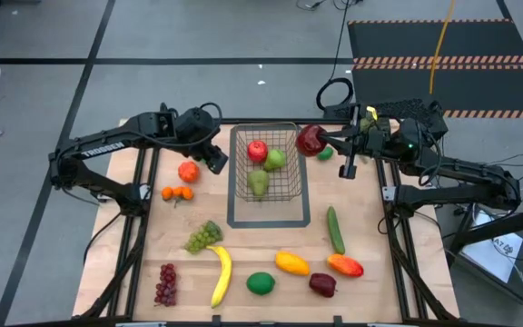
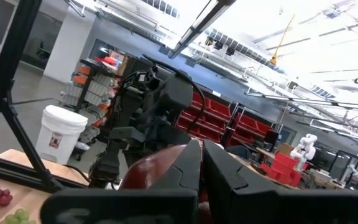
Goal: Build produce basket
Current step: Put the top dark red apple into the gold wire basket
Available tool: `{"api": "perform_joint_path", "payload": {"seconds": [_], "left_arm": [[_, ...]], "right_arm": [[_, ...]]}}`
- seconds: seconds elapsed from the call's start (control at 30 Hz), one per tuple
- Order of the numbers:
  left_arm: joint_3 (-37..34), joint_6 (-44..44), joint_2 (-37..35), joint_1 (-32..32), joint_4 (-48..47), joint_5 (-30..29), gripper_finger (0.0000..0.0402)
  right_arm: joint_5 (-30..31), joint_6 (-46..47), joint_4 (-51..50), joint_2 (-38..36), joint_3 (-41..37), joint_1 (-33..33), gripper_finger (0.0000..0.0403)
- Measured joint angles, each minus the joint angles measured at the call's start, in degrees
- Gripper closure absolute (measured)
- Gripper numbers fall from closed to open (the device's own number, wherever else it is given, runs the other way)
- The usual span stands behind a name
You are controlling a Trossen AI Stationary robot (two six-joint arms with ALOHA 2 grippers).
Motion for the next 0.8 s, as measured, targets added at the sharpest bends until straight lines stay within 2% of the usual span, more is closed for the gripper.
{"api": "perform_joint_path", "payload": {"seconds": [0.17,0.57,0.8], "left_arm": [[0.00,-4.33,-0.02,-0.77,-0.46,-0.05,0.0282],[0.00,-17.21,-0.02,-4.20,0.22,-1.55,0.0282],[0.00,-27.26,-0.02,-10.06,0.24,-3.46,0.0282]], "right_arm": [[-0.37,0.88,0.00,-0.02,0.00,-0.01,0.0403],[-3.39,15.46,-0.07,-0.16,0.00,-0.01,0.0403],[-9.30,21.97,-0.03,-0.17,-0.02,0.00,0.0403]]}}
